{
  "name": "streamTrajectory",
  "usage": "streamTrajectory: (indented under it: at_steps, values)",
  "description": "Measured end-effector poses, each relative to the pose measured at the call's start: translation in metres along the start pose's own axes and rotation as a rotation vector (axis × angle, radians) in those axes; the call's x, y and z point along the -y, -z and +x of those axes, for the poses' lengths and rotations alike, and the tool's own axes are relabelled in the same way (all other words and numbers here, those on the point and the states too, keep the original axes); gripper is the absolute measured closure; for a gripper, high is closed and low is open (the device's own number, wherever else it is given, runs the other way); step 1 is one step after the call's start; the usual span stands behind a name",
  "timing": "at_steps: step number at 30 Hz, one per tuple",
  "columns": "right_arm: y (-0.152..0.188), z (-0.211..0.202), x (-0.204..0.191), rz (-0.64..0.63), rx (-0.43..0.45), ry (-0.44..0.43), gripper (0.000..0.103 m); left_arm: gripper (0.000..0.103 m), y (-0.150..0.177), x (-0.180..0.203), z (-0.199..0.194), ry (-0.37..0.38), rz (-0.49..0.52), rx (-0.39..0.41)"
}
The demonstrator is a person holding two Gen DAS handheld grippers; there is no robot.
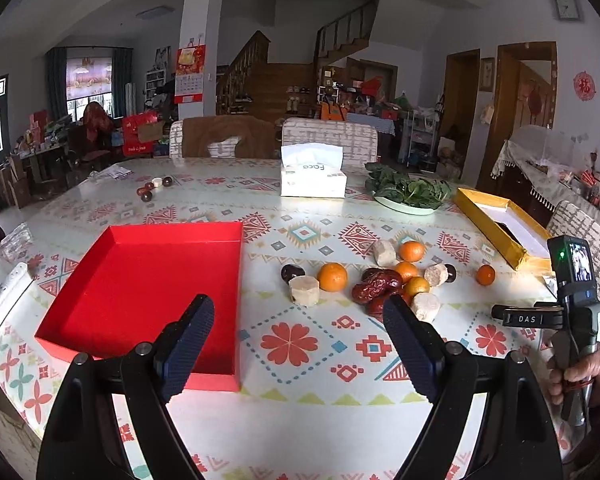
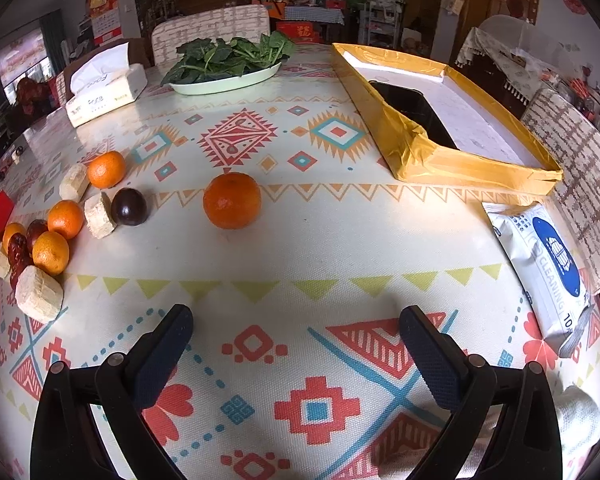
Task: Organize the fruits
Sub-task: 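Grasp a dark red date with left tool while right tool grasps a beige bun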
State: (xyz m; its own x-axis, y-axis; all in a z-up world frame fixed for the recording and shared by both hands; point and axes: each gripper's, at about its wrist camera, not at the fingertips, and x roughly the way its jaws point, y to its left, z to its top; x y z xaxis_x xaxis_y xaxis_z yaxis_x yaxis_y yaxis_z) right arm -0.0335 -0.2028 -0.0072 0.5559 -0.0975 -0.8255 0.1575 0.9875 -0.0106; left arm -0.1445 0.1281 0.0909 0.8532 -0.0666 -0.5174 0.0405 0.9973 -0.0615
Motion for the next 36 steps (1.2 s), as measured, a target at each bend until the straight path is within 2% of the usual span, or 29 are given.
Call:
streamTrajectory:
  at_steps: [6, 8, 9, 12, 13, 14, 16, 18, 20, 22, 28, 32, 33, 36]
  values:
    - [-0.005, 0.001, 0.0, -0.021, -0.05, -0.001, 0.0, 0.017, -0.002, -0.011, 0.004, -0.003, -0.02, -0.005]
    - [-0.007, -0.006, -0.005, -0.046, -0.038, 0.017, 0.017, 0.017, -0.005, -0.014, 0.006, -0.021, -0.015, 0.005]
    - [-0.008, -0.017, -0.008, -0.058, -0.001, 0.006, 0.017, 0.017, -0.007, -0.015, 0.007, -0.031, -0.007, 0.013]
    - [-0.009, -0.059, -0.021, -0.095, 0.156, -0.128, 0.015, 0.017, -0.011, -0.019, 0.014, -0.037, -0.007, 0.011]
    - [-0.009, -0.067, -0.027, -0.112, 0.186, -0.171, 0.008, 0.017, -0.012, -0.02, 0.017, -0.03, -0.012, 0.003]
    - [-0.009, -0.071, -0.032, -0.129, 0.196, -0.208, 0.004, 0.017, -0.013, -0.02, 0.021, -0.023, -0.011, -0.009]
    - [-0.007, -0.069, -0.047, -0.166, 0.172, -0.256, 0.004, 0.017, -0.013, -0.02, 0.028, -0.009, -0.004, -0.028]
    - [-0.005, -0.062, -0.061, -0.19, 0.137, -0.342, 0.005, 0.019, -0.014, -0.02, 0.036, 0.025, 0.0, -0.061]
    - [-0.004, -0.053, -0.074, -0.2, 0.104, -0.421, 0.014, 0.032, -0.017, -0.021, 0.044, 0.061, 0.003, -0.088]
    - [-0.006, -0.043, -0.087, -0.221, 0.084, -0.449, 0.019, 0.033, -0.02, -0.02, 0.054, 0.077, 0.024, -0.115]
    - [0.001, -0.027, -0.124, -0.302, 0.063, -0.447, 0.027, 0.033, -0.022, 0.0, 0.095, 0.038, 0.147, -0.199]
    - [0.0, -0.011, -0.133, -0.317, 0.028, -0.435, 0.045, 0.033, -0.021, 0.008, 0.129, 0.027, 0.176, -0.256]
    - [0.0, -0.011, -0.132, -0.313, 0.033, -0.436, 0.047, 0.033, -0.021, 0.009, 0.134, 0.028, 0.176, -0.266]
    - [-0.001, -0.01, -0.128, -0.306, 0.028, -0.468, 0.059, 0.033, -0.022, 0.017, 0.138, 0.055, 0.186, -0.264]
